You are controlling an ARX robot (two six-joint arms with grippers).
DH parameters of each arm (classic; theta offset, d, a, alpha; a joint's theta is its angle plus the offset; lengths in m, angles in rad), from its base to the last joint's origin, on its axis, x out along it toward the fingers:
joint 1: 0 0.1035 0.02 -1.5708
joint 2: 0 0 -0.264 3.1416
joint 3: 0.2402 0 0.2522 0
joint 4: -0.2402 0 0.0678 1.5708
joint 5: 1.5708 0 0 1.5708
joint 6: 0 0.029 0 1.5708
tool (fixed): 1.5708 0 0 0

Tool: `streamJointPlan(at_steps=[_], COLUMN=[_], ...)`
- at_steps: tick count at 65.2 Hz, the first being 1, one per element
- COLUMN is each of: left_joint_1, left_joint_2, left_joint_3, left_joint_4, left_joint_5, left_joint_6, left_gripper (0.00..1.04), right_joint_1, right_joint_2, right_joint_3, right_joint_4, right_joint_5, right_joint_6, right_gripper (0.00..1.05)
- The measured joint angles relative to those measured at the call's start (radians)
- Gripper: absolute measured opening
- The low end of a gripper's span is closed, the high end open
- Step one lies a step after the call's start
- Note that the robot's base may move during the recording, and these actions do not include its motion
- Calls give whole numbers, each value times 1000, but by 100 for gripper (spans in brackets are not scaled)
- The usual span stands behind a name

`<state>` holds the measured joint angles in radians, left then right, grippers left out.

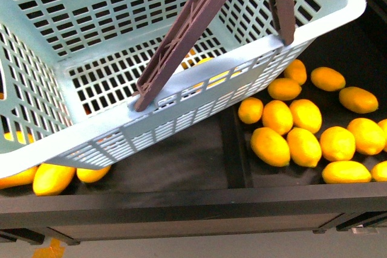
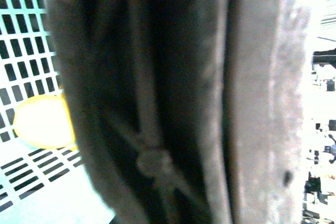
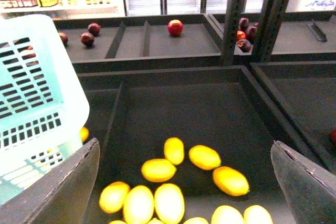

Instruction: Pick lemon and mango into basket

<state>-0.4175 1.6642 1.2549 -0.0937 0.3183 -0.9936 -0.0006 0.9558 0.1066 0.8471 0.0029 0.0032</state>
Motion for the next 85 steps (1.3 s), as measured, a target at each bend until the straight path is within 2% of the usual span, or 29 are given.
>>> streamJointPlan(at_steps=[22, 47, 82, 84, 85], left_joint_1=[13, 13, 27, 24, 24], left_joint_2=[0, -1, -4, -4, -4], left_joint_3=[0, 0, 0, -1, -1], left_joint_4=[0, 0, 0, 0, 0], left_joint_5=[-35, -18, -45, -39, -33], left_joint_6=[10, 13, 26, 21, 19], left_gripper=[14, 14, 14, 14, 14], right_joint_1=[0, 0, 2, 1, -3], right_joint_2=[-1, -1, -1, -5, -6], right_joint_3=[-2, -3, -3, 12, 45], right_joint_4=[-1, -1, -1, -60, -169], right_joint_5=[0, -3, -7, 9, 16], right_joint_6=[0, 0, 0, 13, 25], right_gripper=[96, 96, 96, 96, 96])
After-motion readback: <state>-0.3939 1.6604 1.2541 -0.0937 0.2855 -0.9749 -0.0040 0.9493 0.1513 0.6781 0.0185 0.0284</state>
